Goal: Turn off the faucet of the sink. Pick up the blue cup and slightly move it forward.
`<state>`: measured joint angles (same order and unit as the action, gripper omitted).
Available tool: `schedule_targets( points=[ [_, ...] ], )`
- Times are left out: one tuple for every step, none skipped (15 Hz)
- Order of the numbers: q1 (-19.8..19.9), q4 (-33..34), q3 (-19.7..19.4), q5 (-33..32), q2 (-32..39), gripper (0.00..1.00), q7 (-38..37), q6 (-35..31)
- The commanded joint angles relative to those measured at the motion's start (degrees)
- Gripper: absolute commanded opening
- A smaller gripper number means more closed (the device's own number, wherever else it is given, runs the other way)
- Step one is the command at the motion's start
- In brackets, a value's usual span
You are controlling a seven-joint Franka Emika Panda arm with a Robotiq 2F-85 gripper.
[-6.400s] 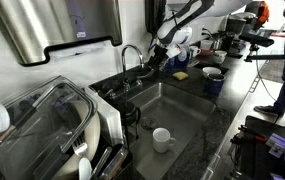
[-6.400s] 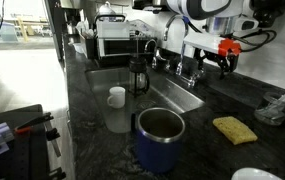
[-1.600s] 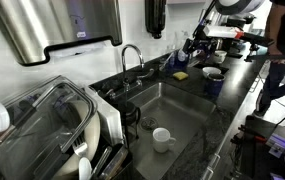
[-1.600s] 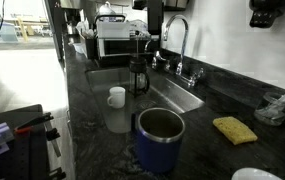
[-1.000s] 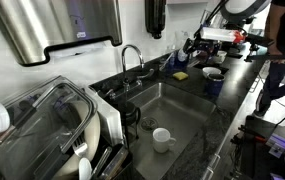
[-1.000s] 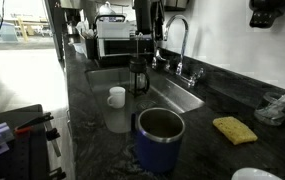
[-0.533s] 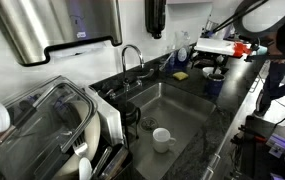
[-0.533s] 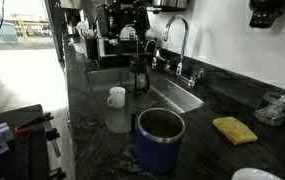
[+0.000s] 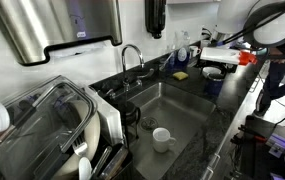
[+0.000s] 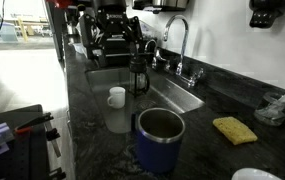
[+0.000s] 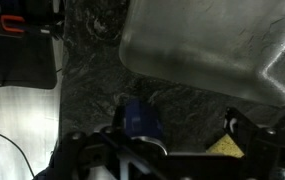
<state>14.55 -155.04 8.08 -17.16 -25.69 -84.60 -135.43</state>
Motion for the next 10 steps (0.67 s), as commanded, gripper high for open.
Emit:
schedule_targets(
  points=[
    [0.6, -3.3, -2.8, -3.9, -1.2, 1.0, 3.9, -3.1],
    [0.9, -3.8, -3.6, -5.3, -1.1, 1.0, 5.2, -5.0],
    [1.3, -4.2, -4.4, -6.5, -0.8, 1.0, 6.4, -6.8],
    [1.6, -4.6, -5.3, -7.6, -0.3, 1.0, 8.2, -9.4],
    [1.9, -5.0, -6.2, -8.3, 0.4, 1.0, 10.0, -11.9],
    [2.2, -5.3, -6.9, -8.7, 1.1, 1.0, 12.0, -14.4],
    [2.5, -4.1, -7.4, -8.6, 2.8, 1.0, 14.0, -15.9],
    [2.7, -4.3, -8.1, -8.0, 3.2, 1.0, 16.4, -18.0],
    [2.9, -4.3, -8.4, -7.7, 3.8, 1.0, 18.5, -19.5],
    [3.0, -4.3, -9.0, -7.0, 4.8, 1.0, 20.8, -21.3]
  ],
)
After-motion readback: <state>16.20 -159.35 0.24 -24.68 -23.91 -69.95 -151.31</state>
